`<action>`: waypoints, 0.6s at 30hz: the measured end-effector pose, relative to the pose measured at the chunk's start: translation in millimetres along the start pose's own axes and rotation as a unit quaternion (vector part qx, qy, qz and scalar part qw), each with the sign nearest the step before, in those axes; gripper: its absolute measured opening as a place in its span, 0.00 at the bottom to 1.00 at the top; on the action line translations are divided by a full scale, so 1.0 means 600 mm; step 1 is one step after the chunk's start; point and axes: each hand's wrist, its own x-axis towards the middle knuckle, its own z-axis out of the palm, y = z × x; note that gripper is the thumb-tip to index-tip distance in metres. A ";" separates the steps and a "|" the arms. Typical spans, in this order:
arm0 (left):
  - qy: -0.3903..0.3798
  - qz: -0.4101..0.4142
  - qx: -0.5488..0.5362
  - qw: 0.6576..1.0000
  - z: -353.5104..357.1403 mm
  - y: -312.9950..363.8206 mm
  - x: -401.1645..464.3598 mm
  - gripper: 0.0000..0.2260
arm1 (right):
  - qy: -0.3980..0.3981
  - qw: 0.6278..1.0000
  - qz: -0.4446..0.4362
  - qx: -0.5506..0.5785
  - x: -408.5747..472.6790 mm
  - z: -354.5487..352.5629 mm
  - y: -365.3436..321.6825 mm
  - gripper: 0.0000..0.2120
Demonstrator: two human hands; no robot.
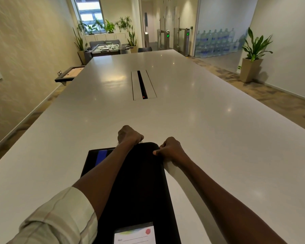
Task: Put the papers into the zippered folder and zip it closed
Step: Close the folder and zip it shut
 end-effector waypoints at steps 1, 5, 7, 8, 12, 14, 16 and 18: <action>0.001 0.006 -0.005 1.000 -0.001 -0.003 0.000 0.11 | 0.001 1.000 0.001 -0.002 0.000 0.000 -0.001 0.23; 0.010 0.048 -0.016 0.999 -0.003 -0.011 -0.001 0.12 | 0.001 1.000 -0.002 -0.008 -0.001 0.000 -0.002 0.22; 0.019 0.062 -0.009 0.998 -0.005 -0.013 -0.003 0.13 | 0.000 1.000 -0.008 -0.012 -0.002 -0.001 -0.002 0.24; 0.024 0.069 -0.004 0.997 -0.007 -0.016 -0.002 0.13 | 0.000 1.000 -0.009 -0.012 -0.003 -0.001 -0.002 0.24; 0.035 0.070 0.008 0.997 -0.023 -0.036 0.011 0.14 | -0.001 1.000 -0.011 -0.016 -0.004 -0.002 -0.001 0.26; 0.034 0.063 0.002 0.997 -0.032 -0.047 0.021 0.14 | -0.002 1.000 -0.011 -0.021 -0.004 -0.002 -0.001 0.26; 0.036 0.064 0.001 0.997 -0.041 -0.057 0.030 0.15 | -0.001 1.000 -0.004 -0.023 -0.003 -0.002 -0.001 0.25; 0.044 0.060 0.004 0.997 -0.052 -0.072 0.039 0.17 | -0.001 1.000 0.000 -0.024 -0.002 -0.001 -0.001 0.24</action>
